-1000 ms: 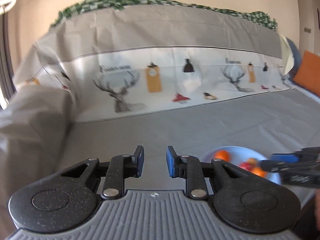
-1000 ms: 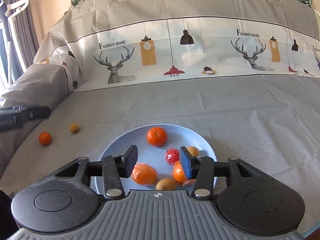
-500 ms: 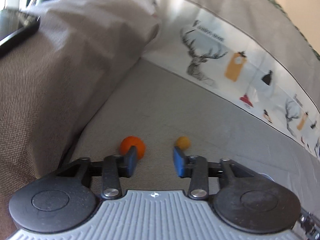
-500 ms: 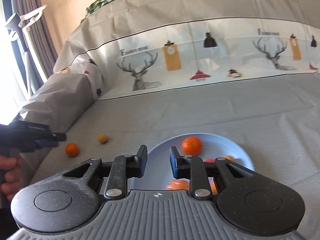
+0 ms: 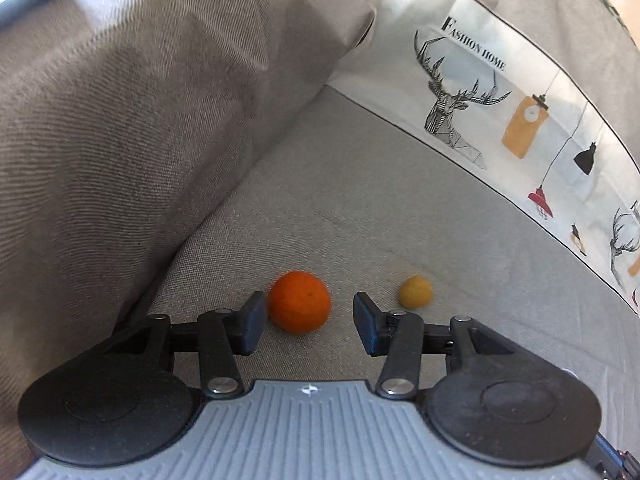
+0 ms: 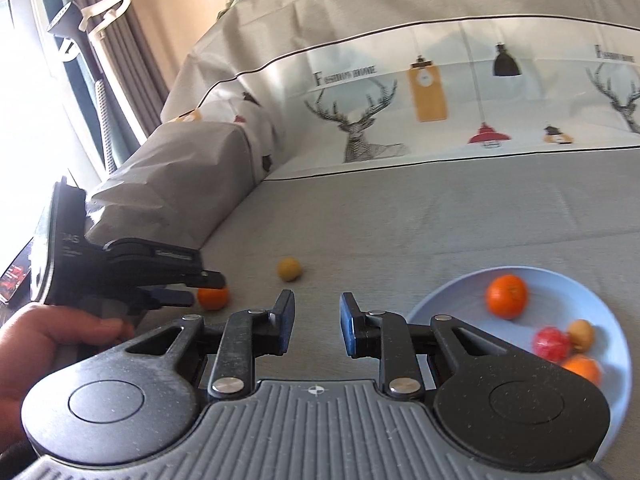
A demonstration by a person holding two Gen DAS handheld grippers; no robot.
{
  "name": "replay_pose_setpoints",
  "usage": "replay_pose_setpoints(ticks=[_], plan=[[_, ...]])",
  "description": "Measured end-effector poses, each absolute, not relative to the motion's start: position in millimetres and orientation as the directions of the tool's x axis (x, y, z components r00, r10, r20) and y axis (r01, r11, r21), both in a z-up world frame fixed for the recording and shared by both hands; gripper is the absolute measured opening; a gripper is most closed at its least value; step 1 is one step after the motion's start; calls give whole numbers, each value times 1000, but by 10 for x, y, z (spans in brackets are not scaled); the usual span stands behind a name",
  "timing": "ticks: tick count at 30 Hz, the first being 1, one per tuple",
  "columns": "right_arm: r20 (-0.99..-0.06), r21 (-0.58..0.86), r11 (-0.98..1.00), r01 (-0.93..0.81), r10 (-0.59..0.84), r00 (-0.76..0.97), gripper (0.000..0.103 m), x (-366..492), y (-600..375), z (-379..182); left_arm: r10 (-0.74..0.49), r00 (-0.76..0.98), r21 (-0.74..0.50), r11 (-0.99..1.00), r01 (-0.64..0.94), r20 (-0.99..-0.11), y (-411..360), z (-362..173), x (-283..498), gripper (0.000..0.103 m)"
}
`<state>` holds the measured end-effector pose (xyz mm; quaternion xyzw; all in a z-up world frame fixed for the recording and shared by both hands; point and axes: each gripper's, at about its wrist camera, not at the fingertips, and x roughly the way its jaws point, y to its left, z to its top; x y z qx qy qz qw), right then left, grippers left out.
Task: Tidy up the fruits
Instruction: 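Move both tools to the last loose orange and longan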
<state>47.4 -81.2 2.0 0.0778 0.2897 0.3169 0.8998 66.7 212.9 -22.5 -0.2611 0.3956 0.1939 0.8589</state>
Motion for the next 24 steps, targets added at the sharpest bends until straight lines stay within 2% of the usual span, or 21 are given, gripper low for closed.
replay_pose_setpoints(ticks=[2,3,12,17,24], plan=[[-476,324,781,-534,623,621,26,515,-714,9,129,608,-295,783,-547,-783,2143,-241,676,38],[-479,321,779,-539,624,617,26,543,-657,-3,128,612,-302,780,-548,-780,2149,-241,673,36],[-504,237,784,-573,604,618,28,847,-109,-161,99,624,-346,760,-550,-775,2215,-238,621,36],[-514,155,789,-595,579,633,39,1021,246,-310,87,621,-348,764,-543,-779,2218,-254,649,38],[-521,68,793,-605,546,656,39,1251,556,-475,81,627,-362,756,-545,-774,2231,-265,708,39]])
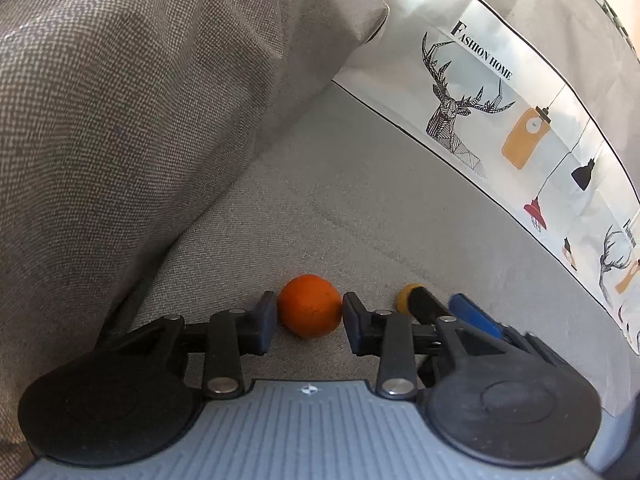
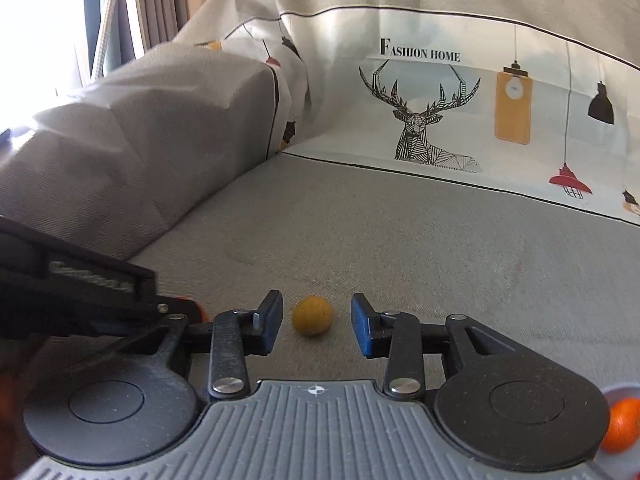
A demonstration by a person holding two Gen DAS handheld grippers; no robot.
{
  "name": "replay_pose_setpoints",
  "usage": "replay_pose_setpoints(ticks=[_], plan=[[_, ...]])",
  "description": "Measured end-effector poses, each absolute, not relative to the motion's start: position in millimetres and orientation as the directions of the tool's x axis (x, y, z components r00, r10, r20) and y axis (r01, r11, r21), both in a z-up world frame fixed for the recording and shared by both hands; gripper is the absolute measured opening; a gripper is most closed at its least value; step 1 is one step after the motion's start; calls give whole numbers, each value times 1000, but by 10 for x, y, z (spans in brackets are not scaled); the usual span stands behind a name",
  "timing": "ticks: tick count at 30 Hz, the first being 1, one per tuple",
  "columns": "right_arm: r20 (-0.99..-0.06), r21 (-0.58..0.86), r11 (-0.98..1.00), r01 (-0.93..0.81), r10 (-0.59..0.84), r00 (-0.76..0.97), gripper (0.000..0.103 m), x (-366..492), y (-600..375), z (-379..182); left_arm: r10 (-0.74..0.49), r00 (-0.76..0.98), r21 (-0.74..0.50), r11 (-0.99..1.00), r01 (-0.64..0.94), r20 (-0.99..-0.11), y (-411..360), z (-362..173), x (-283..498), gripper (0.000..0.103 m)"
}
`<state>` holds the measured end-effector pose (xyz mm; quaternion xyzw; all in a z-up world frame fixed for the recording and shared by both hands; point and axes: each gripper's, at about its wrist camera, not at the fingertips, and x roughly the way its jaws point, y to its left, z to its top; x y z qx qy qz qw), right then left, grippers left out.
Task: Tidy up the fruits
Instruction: 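Move both tools to the last loose orange and longan, then grasp the orange with left tool while right tool grasps the longan, then carry the orange and longan over the blue plate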
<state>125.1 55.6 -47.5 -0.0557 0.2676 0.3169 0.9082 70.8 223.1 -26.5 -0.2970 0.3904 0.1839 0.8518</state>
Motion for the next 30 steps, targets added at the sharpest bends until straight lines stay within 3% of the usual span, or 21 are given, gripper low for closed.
replay_pose_setpoints(ticks=[4,7,15,22,30], plan=[[-549,70,784,-617,547,632,39,1358,648,-563,75,620,-363,754,-548,-781,2235,-291,731,40],[-569,57,779,-625,540,621,27,1391,697,-614,73,616,-363,751,-551,-784,2244,-316,765,41],[-558,56,800,-597,521,646,27,1298,522,-442,88,628,-351,765,-540,-773,2196,-289,769,40],[-522,152,837,-525,519,677,27,1138,-42,-18,88,752,-403,800,-444,-653,2043,-23,494,40],[-414,180,866,-467,497,762,27,585,-965,465,27,836,-427,850,-308,-548,1710,269,172,40]])
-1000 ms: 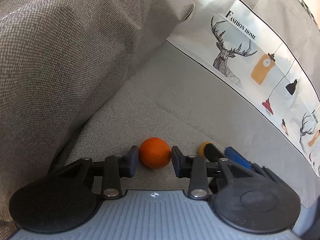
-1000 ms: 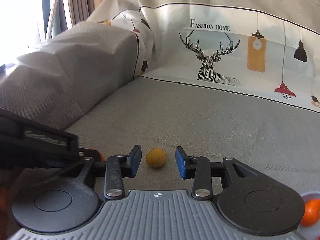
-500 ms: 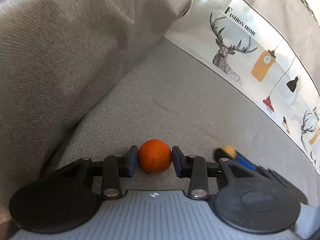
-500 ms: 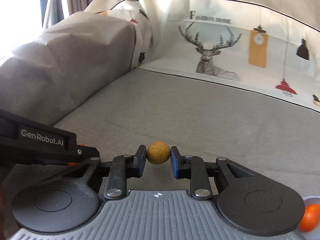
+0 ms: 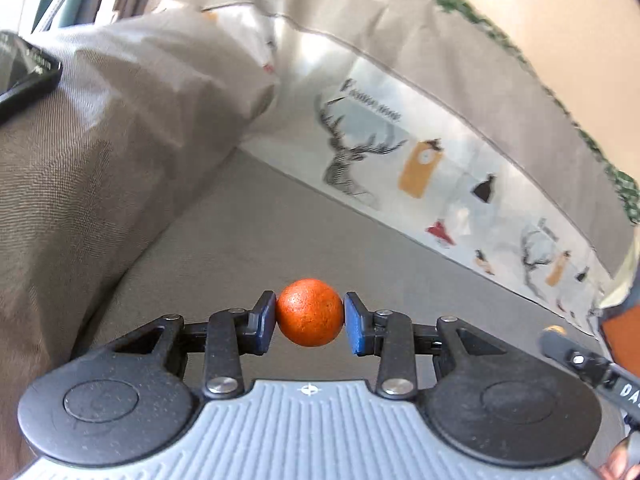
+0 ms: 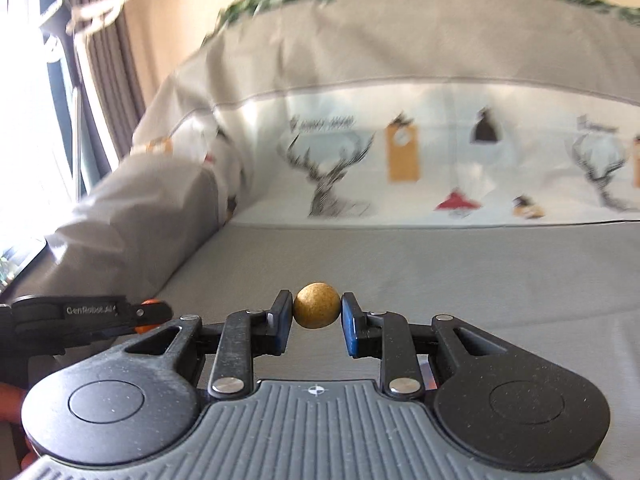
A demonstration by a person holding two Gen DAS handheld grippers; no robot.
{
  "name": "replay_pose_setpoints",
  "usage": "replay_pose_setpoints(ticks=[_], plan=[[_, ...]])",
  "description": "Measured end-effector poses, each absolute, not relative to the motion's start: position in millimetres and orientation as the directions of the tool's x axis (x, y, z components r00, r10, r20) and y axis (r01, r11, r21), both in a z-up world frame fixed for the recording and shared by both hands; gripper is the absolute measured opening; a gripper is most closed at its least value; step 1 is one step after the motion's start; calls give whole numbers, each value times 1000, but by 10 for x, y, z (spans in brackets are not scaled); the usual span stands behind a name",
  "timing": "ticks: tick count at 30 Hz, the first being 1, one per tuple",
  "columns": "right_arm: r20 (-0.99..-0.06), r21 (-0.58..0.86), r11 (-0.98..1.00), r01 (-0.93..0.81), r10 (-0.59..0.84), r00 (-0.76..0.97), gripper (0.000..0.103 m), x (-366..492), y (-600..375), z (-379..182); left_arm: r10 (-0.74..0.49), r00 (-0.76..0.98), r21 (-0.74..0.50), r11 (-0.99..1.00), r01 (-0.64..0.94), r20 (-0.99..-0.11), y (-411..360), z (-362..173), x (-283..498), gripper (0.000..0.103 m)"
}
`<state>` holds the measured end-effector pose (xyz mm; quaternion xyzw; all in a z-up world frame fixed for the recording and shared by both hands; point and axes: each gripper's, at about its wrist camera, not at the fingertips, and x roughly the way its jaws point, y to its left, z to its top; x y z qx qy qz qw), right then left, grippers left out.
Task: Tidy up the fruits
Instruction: 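Carry the orange and longan over the blue plate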
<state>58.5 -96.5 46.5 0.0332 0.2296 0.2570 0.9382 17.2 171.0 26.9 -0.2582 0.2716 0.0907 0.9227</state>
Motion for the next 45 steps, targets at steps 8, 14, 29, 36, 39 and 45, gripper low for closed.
replay_pose_setpoints(ticks=[8,14,29,36,39,45], plan=[[-367,268,923,-278,364,856,27,201,-2007,382,-31,868,-402,894,-198,-496,1309,414,-73,40],[-386,281,937,-207,308,869,27,208,-2411,172,-74,856,-345,930,-126,-511,1022,403,-97,40],[-421,212,936,-281,347,838,27,337,-2133,-56,-153,811,-124,987,100,-564,139,89,59,40],[-447,154,938,-310,346,825,27,419,-1986,-120,-210,776,-95,977,192,-595,-95,-101,162,40],[-460,150,940,-307,341,820,27,450,-1987,-150,-214,776,-108,976,187,-593,-49,-108,203,40],[-472,147,939,-310,342,813,27,493,-1952,-184,-229,769,-129,973,189,-598,-30,-118,235,40]])
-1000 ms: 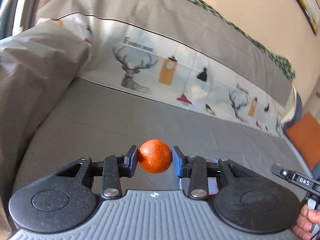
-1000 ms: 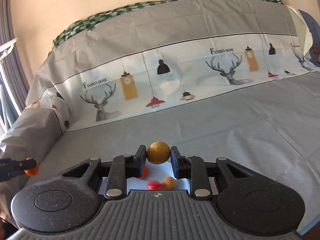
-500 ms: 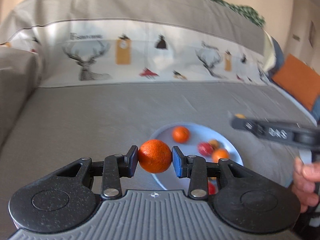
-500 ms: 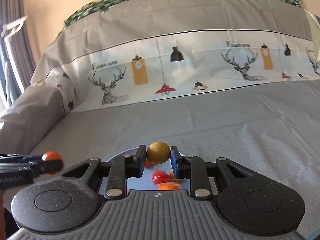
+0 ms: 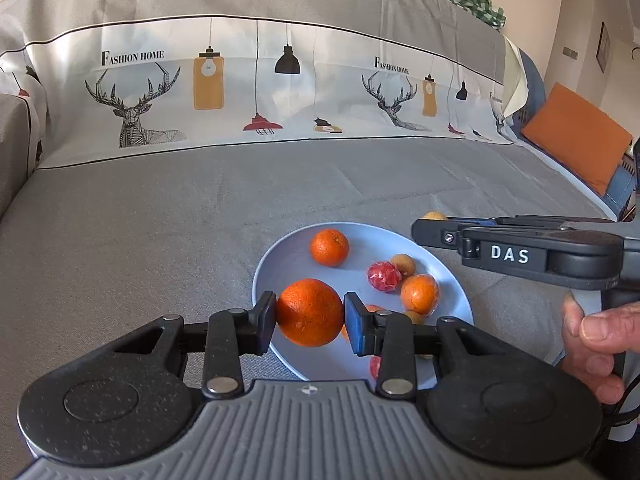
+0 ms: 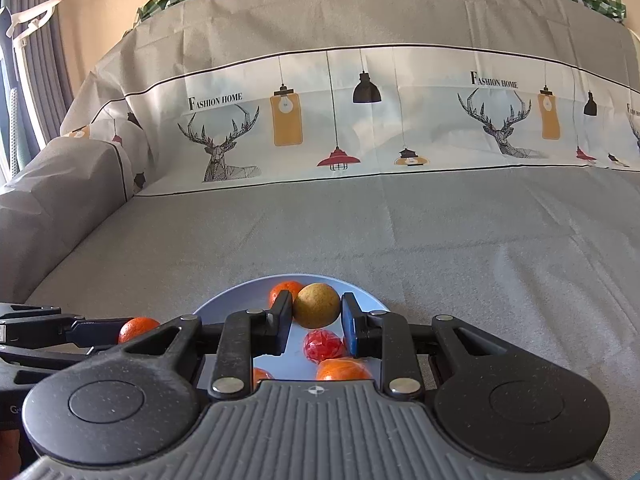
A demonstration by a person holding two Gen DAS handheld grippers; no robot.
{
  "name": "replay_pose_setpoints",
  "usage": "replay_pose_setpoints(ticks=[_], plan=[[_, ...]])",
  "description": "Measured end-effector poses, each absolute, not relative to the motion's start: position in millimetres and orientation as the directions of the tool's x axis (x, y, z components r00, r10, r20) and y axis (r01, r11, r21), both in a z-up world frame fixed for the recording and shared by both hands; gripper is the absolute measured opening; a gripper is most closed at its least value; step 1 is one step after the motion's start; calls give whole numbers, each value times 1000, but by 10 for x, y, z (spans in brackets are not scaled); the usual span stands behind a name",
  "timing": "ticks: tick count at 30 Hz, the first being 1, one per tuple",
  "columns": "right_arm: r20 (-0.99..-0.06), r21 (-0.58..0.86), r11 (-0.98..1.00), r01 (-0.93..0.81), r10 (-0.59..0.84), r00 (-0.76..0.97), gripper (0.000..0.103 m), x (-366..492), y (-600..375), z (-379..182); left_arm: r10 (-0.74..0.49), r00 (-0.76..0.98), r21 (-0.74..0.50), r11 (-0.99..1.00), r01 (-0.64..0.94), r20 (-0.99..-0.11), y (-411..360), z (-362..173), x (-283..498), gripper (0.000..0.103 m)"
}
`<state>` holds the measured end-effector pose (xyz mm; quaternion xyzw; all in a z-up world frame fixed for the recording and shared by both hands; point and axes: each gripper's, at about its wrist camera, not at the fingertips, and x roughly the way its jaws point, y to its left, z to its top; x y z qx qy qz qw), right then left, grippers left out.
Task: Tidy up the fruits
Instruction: 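Carry the orange and longan over the blue plate, then lower the orange and longan into the plate and open both tools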
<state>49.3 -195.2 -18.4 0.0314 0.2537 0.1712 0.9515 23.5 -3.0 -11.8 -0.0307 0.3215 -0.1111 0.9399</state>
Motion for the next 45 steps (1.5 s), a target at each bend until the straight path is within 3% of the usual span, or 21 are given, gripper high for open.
replay_pose_setpoints(ticks=[45], plan=[[-493,111,932,-346,354,795,27,488,-1859,-230,-259,753,-120,964,236,-605,-131,-169,245,40]])
